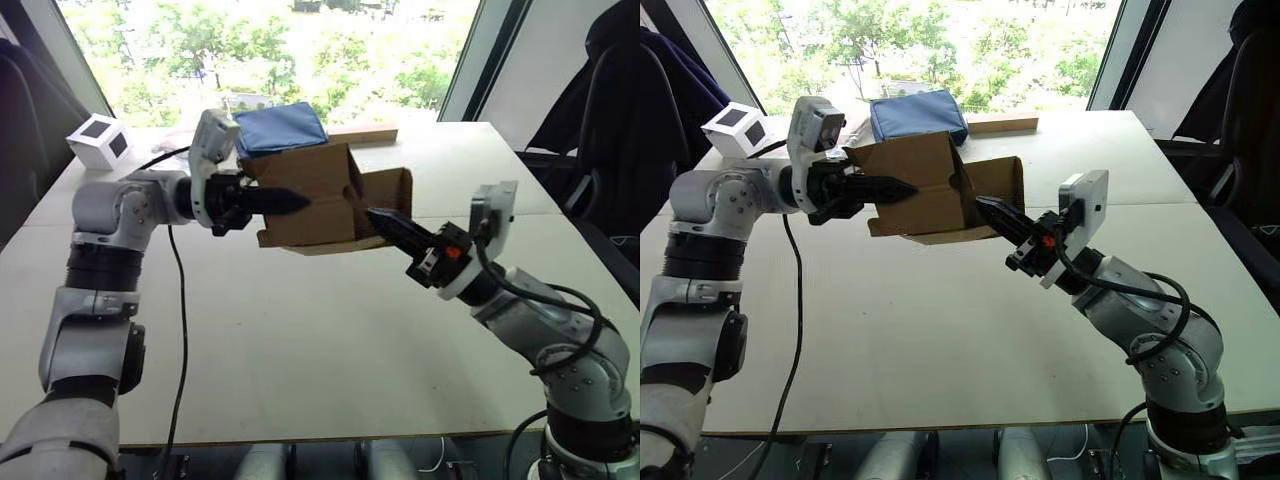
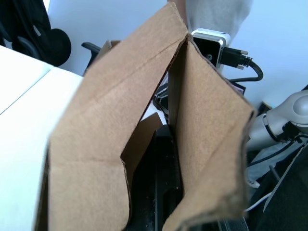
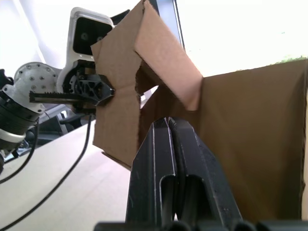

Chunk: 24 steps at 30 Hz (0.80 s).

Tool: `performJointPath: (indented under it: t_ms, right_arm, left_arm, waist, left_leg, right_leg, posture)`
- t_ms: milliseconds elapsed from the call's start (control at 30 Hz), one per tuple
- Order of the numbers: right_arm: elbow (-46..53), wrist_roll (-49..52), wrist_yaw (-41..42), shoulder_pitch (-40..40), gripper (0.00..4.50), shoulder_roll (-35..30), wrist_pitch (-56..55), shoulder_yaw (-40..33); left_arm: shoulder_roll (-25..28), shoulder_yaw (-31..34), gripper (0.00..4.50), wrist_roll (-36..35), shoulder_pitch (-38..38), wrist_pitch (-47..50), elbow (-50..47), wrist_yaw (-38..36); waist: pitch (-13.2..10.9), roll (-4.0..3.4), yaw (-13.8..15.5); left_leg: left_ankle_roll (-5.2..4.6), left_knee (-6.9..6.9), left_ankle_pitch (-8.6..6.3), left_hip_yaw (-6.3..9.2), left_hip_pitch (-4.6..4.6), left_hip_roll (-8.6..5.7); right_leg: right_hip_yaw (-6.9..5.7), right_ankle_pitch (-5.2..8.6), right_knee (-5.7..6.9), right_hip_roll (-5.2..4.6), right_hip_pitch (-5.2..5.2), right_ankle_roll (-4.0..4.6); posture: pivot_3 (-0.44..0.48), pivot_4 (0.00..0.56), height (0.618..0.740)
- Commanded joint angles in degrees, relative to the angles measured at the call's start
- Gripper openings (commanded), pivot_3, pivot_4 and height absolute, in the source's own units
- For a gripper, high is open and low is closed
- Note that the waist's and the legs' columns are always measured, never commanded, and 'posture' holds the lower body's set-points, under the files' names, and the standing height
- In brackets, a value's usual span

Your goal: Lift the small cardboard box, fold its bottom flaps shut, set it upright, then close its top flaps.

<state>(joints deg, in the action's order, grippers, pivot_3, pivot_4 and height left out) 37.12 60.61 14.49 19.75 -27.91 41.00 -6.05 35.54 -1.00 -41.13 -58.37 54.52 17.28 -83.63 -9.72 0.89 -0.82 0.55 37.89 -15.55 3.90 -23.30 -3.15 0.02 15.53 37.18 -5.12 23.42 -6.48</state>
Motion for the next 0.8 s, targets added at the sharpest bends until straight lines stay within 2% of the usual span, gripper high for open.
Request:
performJointPath:
  t_ms: [33, 167, 267, 367, 533, 800]
  right_arm:
    - [0.54, -1.06, 0.37, 1.49, 0.02, 0.52, -0.92, 0.63]
    - [1.25, 2.99, 0.0, 1.09, 0.02, -1.77, -0.45, -4.17]
    - [2.74, 10.86, -1.3, -0.44, 0.02, -3.97, 0.13, -8.66]
    - [5.2, 15.64, -1.14, -3.73, 0.02, -7.93, 2.23, -9.42]
    - [6.8, 9.97, -0.07, -8.88, 0.02, -10.98, 2.65, -5.87]
    - [2.53, -1.31, 0.65, -7.63, 0.02, -9.13, -0.86, -3.17]
  left_arm:
    - [0.14, 1.29, 0.0, -0.57, -1.24, -0.56, -1.55, 0.27]
    - [0.25, 1.64, 0.0, -0.18, -1.8, -1.25, -0.59, 0.54]
    - [0.32, 1.73, 0.0, -0.06, -1.85, -1.72, -0.37, 0.53]
    - [0.39, 1.84, 0.0, -0.14, -2.0, -1.89, -0.16, 0.49]
    - [0.13, 1.87, 0.0, -0.48, -2.56, -1.8, 0.17, 0.31]
    - [0.25, 1.34, 0.0, -0.9, -2.81, -0.9, -0.35, -0.71]
  waist:
    - [0.0, 0.0, 0.0]
    - [0.0, 0.0, 0.19]
    - [0.0, 0.0, 0.2]
    - [0.0, 0.0, 0.14]
    - [0.0, 0.0, -0.01]
    - [0.0, 0.0, 0.14]
  left_leg:
    - [0.0, 0.0, 0.0, 0.0, 0.0, 0.0]
    - [0.0, 0.0, 0.0, 0.0, 0.0, -0.01]
    - [0.0, 0.01, 0.0, 0.0, 0.0, -0.02]
    - [-0.01, 0.0, 0.0, 0.01, 0.0, -0.01]
    - [-0.02, 0.0, -0.01, 0.01, 0.0, 0.0]
    - [-0.02, 0.01, -0.01, -0.01, 0.0, -0.01]
  right_leg:
    - [0.0, 0.0, 0.0, 0.0, 0.0, 0.0]
    - [0.0, 0.0, 0.0, -0.01, -0.01, 0.0]
    - [0.0, 0.0, -0.01, -0.03, -0.03, 0.0]
    - [0.0, 0.0, -0.01, -0.03, -0.03, 0.0]
    - [0.0, 0.0, -0.01, -0.01, -0.03, 0.0]
    - [-0.01, 0.0, 0.0, 0.0, -0.03, 0.0]
  posture:
    - [0.0, 0.15, 0.74]
    - [0.0, 0.15, 0.74]
    - [0.0, 0.15, 0.74]
    - [0.0, 0.15, 0.74]
    - [0.0, 0.15, 0.74]
    - [0.0, 0.15, 0.74]
